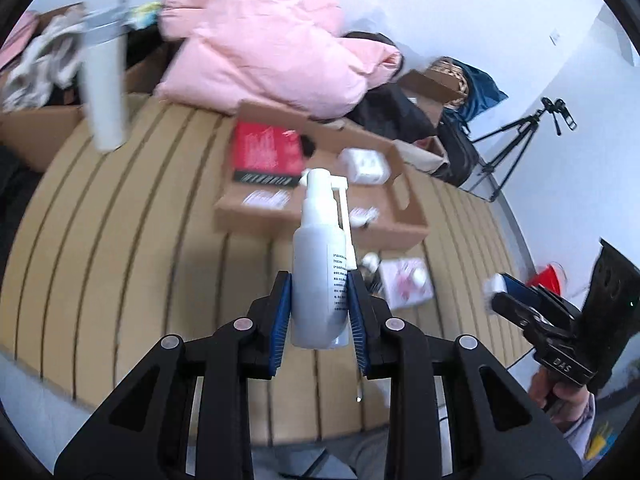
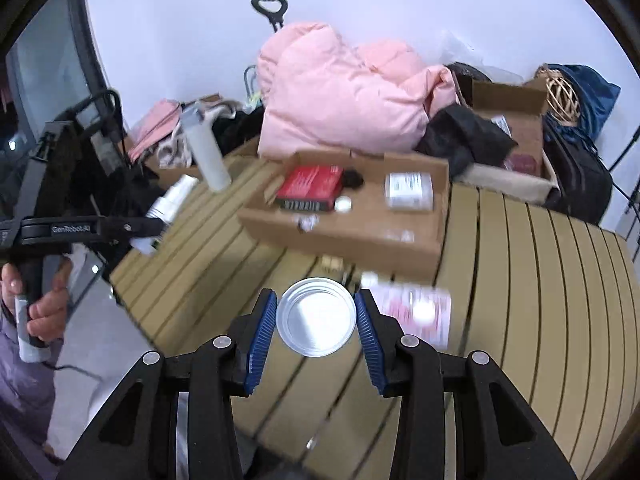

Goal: Organize objects
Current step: 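Carry the spray bottle and lid into the tray and open both grippers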

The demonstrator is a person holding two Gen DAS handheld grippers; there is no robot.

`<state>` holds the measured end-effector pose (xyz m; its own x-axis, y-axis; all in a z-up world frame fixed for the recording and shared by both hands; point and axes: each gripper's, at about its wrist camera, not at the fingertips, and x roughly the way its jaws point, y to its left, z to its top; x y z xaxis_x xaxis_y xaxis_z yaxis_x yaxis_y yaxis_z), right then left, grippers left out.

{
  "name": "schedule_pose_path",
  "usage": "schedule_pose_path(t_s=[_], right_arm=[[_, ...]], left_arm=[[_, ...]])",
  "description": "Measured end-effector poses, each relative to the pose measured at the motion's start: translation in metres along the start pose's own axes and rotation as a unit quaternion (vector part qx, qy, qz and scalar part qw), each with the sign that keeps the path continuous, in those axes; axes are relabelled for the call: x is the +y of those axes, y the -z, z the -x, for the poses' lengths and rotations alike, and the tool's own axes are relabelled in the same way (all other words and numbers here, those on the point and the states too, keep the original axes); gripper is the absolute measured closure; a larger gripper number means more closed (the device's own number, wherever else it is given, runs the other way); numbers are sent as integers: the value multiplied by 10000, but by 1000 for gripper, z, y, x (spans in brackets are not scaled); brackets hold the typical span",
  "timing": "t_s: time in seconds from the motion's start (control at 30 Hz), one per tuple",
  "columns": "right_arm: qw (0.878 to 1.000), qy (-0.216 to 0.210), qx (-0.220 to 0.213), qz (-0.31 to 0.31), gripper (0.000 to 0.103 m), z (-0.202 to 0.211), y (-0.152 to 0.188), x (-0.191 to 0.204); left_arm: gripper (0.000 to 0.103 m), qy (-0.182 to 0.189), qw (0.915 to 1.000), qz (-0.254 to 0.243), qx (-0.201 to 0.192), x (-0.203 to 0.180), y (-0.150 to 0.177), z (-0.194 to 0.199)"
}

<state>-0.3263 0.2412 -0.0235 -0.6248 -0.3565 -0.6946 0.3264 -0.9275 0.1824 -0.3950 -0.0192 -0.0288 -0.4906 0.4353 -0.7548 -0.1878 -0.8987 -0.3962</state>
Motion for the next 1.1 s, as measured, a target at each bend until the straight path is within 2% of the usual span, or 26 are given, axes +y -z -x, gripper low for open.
schedule_pose_path(t_s=[0.13, 0.2, 0.27, 0.37, 0.53, 0.57, 0.6, 0.63, 0.67, 0.7, 0.73, 0.9, 0.97, 1.1], right_arm=[[9997, -57, 49, -216, 59, -47, -57, -26], [9976, -292, 108, -611, 59, -84, -89, -49], [9939, -466, 256, -970, 59, -119, -113, -68], [9907, -441, 489, -1193, 59, -169, -140, -84], [9904, -57, 782, -1138, 59, -242, -167, -95], [9898, 35, 845, -1146, 59, -252, -168, -97], [9890, 97, 932, -1148, 59, -261, -169, -100], [9879, 150, 1043, -1140, 55, -270, -169, -102], [9874, 249, 1110, -1098, 48, -277, -168, -103], [9886, 287, 1068, -1020, 29, -278, -167, -102], [9902, 231, 961, -983, 18, -275, -167, -101], [9919, 121, 696, -1053, 18, -239, -167, -102], [9938, 163, 657, -882, 18, -212, -166, -101], [9960, 347, 633, -525, 18, -149, -158, -99]], left_arm=[[79, 82, 9994, 132, 295, -11, -45, -57], [79, 105, 9984, 245, 491, -15, -63, -97], [79, 52, 9975, 181, 685, -23, -72, -131], [79, -81, 9951, -17, 986, -36, -79, -186], [76, -174, 9924, -211, 1197, -40, -79, -233], [73, -83, 9923, -226, 1212, -37, -78, -234], [63, -8, 9924, -231, 1212, -34, -78, -232], [58, 41, 9927, -230, 1180, -31, -78, -228], [53, 52, 9940, -229, 1073, -27, -79, -222], [52, 3, 9955, -268, 906, -24, -82, -212], [52, -87, 9963, -322, 795, -21, -85, -204], [50, -483, 9970, -431, 417, -12, -95, -154], [43, -587, 9966, -511, 283, -12, -96, -132], [40, -865, 9940, -665, 119, -14, -102, -75]])
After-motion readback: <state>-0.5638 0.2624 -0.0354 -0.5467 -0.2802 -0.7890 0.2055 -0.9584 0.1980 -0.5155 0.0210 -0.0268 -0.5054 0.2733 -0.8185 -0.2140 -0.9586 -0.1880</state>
